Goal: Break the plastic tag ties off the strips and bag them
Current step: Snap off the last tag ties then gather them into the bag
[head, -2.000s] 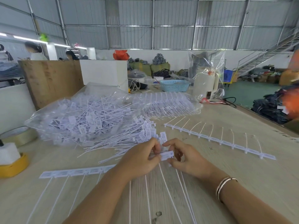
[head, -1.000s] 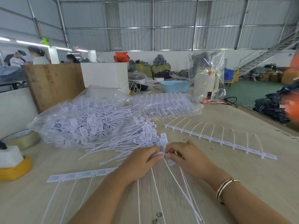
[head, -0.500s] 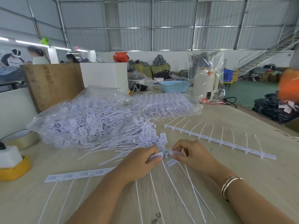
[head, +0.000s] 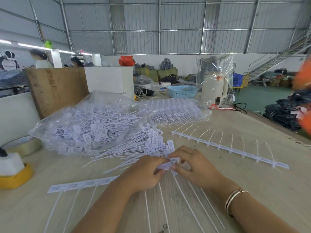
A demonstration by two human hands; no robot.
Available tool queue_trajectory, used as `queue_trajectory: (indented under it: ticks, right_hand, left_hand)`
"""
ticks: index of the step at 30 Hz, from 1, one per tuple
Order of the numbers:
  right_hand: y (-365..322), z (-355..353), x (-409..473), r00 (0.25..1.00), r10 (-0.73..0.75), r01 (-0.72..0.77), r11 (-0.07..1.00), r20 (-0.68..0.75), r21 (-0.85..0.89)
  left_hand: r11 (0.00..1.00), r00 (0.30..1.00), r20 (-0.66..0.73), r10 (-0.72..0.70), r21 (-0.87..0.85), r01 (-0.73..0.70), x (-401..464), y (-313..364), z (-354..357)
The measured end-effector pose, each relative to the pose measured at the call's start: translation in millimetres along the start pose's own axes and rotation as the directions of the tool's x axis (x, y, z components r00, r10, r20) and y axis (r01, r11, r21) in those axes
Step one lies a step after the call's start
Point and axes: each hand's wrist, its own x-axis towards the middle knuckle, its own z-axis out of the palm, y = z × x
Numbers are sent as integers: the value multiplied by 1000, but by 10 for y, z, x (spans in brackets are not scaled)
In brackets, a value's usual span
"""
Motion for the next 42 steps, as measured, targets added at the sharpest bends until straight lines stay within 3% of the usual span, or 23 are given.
queue_trajectory:
  ticks: [5,10,17,23,30,42]
  right_hand:
    - [-98,47,48,998,17,-18,1000,63,7]
    - [-50,15,-10,996,57,-66,986,62,154]
    - [-9,-15,28,999,26,-27,998,26,53]
    - [5,-19,17,999,22,-25,993,32,118]
    - [23,3,27,998,30,-26,997,57,-70]
    - [84,14,12,992,15,7,986,129,-169]
  left_hand:
    - [987,997,-64,-32,-156,22,7,24,6]
    - [978,997,-79,-26,-207,9,6,58,19]
    - [993,992,-35,-120,14,121,-5,2,-39]
    - [993,993,-21,-114,-43,113,6,-12,-14]
    - [988,993,88,-77,-128,88,-11,-66,4]
    - [977,999,52,-13,-212,24,-23,-71,-30]
